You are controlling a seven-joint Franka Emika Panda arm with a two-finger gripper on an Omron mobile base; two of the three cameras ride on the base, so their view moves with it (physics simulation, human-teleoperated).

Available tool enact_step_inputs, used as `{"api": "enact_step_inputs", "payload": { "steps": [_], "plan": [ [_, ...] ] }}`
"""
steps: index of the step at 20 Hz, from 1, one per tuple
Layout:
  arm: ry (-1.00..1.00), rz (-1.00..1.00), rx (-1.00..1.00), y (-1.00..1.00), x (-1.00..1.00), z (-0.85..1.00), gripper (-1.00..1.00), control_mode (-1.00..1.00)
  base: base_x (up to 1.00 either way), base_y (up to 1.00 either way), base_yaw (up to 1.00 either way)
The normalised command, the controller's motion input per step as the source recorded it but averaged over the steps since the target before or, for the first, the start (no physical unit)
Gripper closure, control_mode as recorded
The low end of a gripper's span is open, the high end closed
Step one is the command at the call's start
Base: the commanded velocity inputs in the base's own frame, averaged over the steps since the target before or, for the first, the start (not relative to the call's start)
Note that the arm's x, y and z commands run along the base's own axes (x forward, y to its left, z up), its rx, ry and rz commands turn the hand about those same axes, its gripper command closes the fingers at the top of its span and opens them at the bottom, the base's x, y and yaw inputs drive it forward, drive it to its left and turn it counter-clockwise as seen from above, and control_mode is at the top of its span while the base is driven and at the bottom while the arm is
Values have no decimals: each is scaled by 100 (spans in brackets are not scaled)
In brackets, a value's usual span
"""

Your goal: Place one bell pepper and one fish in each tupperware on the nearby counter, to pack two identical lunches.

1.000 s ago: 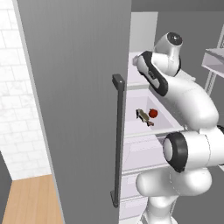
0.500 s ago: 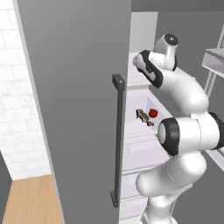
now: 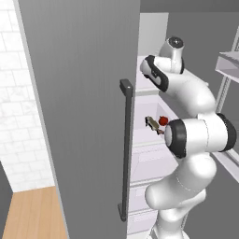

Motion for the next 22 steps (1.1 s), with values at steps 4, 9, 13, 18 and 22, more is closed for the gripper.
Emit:
{"api": "enact_step_inputs", "payload": {
  "steps": [4,9,13,18,22],
  "plan": [
    [7,-4,-3,0,0,-40,100,-100,0,0,0],
    [3,-3,0,0,-59,-48,100,-100,0,0,0],
    [0,-2,0,0,-100,-59,100,-100,0,0,0],
    [-1,0,0,5,-100,-40,100,-100,0,0,0],
    [0,0,0,1,-100,0,100,-100,0,0,0]
  ]
}}
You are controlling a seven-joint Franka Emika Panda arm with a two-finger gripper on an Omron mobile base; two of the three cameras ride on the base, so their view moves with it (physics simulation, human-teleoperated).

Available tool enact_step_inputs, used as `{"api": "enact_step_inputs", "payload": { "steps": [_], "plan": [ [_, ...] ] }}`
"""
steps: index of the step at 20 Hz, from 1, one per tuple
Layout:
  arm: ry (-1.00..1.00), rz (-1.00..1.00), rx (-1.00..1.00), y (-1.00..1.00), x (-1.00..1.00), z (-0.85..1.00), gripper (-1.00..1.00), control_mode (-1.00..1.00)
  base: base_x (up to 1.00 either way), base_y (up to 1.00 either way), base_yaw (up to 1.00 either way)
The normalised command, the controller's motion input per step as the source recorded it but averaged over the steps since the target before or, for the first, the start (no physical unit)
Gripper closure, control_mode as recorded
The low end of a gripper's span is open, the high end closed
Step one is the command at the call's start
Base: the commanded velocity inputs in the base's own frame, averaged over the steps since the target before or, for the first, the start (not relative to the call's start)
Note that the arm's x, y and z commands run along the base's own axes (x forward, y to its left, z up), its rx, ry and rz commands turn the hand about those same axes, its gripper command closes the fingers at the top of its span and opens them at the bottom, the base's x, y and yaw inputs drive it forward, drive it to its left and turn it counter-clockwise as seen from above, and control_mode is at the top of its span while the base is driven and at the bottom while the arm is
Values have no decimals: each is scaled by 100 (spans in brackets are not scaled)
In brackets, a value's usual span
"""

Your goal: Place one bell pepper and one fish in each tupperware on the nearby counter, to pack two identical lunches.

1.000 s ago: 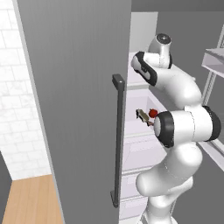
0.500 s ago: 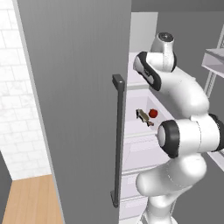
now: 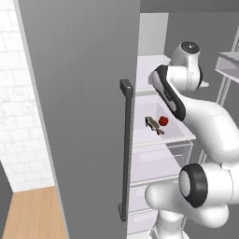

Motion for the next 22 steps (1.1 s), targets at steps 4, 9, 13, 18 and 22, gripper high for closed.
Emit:
{"api": "enact_step_inputs", "payload": {
  "steps": [4,9,13,18,22],
  "plan": [
    [4,0,0,0,-100,0,100,-100,0,0,0],
    [1,0,-2,10,-100,-24,100,-100,0,0,0],
    [0,2,-8,26,-100,-24,100,-100,0,0,0],
    [0,4,-9,26,-100,-34,100,-100,0,0,0],
    [0,1,-2,3,-50,-8,100,100,-50,0,0]
  ]
}}
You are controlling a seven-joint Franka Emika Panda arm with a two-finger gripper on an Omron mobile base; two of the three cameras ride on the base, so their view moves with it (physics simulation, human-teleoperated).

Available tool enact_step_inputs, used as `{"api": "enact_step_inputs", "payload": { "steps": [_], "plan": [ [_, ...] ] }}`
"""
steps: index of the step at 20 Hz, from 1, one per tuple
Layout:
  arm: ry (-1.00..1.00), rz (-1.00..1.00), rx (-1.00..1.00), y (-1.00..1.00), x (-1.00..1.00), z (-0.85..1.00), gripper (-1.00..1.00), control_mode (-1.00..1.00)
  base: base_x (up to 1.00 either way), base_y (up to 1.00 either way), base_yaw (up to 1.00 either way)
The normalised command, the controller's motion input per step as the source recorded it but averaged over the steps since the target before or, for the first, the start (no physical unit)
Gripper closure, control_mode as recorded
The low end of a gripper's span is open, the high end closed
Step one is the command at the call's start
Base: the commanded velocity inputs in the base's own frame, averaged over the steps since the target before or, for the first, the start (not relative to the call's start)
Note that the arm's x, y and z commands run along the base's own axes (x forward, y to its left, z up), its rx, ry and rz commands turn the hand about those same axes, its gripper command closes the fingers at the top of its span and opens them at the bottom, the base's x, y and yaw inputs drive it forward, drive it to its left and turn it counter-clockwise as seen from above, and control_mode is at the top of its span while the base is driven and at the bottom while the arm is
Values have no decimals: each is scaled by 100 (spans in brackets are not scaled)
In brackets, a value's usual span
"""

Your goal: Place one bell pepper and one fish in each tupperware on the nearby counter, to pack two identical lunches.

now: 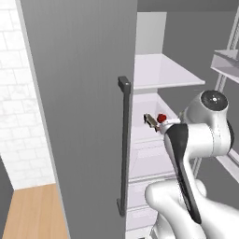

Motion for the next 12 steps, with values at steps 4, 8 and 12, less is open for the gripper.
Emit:
{"api": "enact_step_inputs", "payload": {
  "steps": [4,8,12],
  "plan": [
    [0,0,0,0,0,0,100,100,-100,4,0],
    [0,0,0,0,0,0,100,100,-100,18,0],
    [0,0,0,0,0,0,100,100,-100,44,-10]
  ]
}}
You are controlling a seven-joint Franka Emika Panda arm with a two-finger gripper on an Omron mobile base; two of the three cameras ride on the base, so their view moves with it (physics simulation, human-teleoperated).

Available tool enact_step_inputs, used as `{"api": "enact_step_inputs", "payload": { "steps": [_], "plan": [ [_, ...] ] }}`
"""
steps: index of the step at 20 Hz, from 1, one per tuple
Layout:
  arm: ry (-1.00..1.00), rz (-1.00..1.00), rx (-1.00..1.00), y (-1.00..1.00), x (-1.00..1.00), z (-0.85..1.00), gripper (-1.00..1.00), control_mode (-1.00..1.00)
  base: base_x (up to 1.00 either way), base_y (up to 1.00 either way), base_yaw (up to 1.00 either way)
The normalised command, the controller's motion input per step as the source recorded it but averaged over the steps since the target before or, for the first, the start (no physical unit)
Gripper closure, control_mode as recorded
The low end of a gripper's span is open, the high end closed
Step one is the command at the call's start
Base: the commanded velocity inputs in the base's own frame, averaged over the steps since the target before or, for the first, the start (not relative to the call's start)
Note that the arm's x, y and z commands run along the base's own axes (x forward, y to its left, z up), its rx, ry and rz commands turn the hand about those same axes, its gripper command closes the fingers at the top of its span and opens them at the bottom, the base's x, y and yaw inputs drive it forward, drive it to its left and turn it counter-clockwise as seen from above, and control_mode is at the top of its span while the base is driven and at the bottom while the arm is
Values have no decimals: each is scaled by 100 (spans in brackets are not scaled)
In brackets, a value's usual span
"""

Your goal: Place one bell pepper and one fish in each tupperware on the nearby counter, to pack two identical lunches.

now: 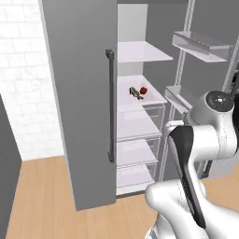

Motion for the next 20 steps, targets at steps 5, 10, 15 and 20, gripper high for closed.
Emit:
{"api": "enact_step_inputs", "payload": {
  "steps": [5,10,15,20],
  "plan": [
    [0,0,0,0,0,0,100,100,-99,8,-42],
    [0,0,0,0,0,0,100,100,-49,-12,-57],
    [0,0,0,0,0,0,100,100,11,-35,-66],
    [0,0,0,0,0,0,100,100,45,-53,-63]
  ]
}}
